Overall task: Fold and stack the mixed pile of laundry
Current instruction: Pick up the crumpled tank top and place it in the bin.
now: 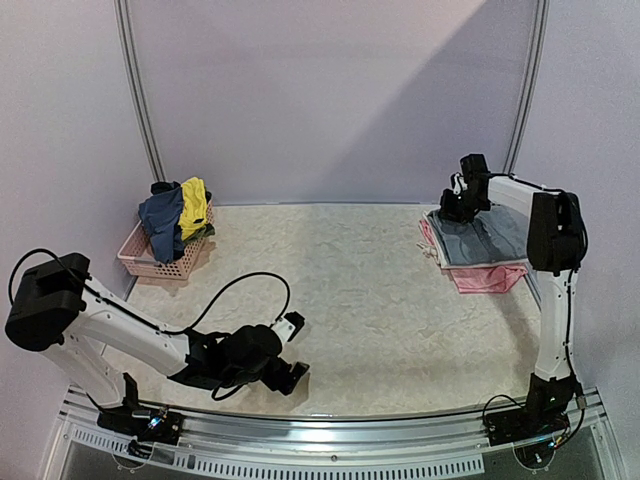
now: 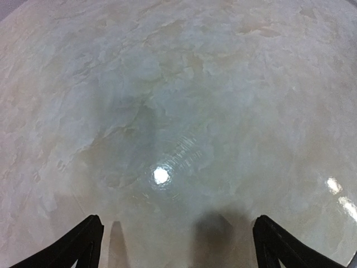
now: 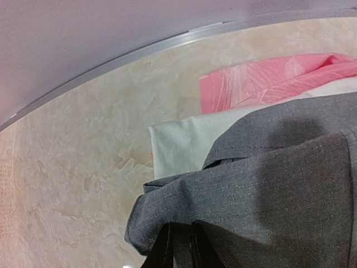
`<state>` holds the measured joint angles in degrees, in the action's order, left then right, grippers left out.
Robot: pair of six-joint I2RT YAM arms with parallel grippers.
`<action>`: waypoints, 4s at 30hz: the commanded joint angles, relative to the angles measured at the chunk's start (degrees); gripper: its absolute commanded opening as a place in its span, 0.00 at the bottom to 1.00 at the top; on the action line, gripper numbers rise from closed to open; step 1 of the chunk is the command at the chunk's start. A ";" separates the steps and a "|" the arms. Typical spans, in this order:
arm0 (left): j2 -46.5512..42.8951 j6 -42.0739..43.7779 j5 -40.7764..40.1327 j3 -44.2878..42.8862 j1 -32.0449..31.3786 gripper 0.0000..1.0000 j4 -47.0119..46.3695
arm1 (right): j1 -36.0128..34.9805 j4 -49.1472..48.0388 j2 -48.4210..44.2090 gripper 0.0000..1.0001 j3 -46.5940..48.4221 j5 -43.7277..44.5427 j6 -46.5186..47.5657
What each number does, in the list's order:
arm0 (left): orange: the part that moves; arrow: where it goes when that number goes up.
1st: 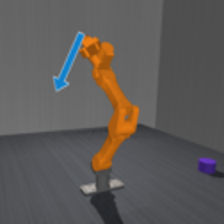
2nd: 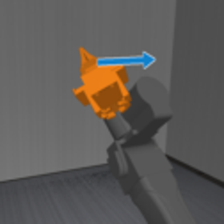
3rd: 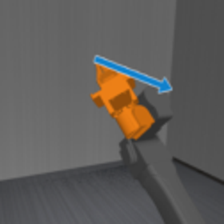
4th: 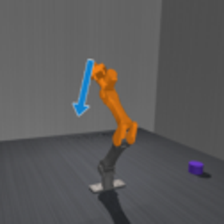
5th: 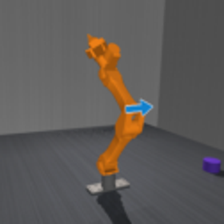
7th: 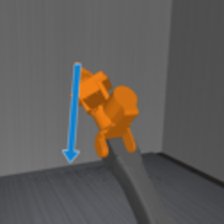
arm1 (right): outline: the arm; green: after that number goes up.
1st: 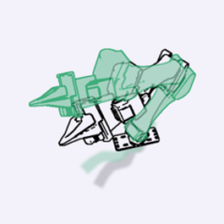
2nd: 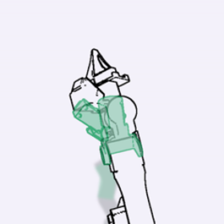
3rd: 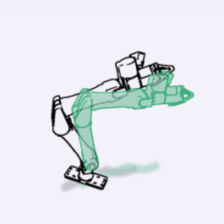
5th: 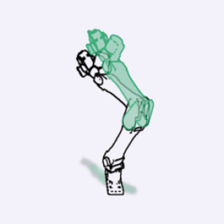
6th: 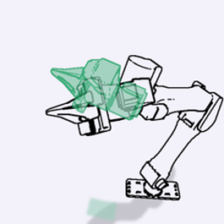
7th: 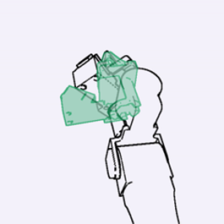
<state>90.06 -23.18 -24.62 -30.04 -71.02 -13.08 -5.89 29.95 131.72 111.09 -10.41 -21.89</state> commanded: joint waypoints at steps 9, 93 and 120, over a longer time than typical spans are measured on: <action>0.43 0.24 -2.54 -1.02 -0.69 0.96 0.05 | 0.17 -3.97 11.57 0.13 10.62 -3.74 -3.45; -10.37 -10.44 22.01 -21.18 81.33 0.61 17.04 | -36.78 -28.67 -54.52 0.99 -65.56 -2.58 -6.15; 18.19 -15.58 25.01 -42.31 83.42 0.49 11.61 | -37.64 -29.38 -48.39 0.99 -64.79 -2.41 -5.00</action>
<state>106.30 -38.20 0.25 -70.54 12.08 -1.48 -43.09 1.19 82.43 46.26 -13.63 -27.55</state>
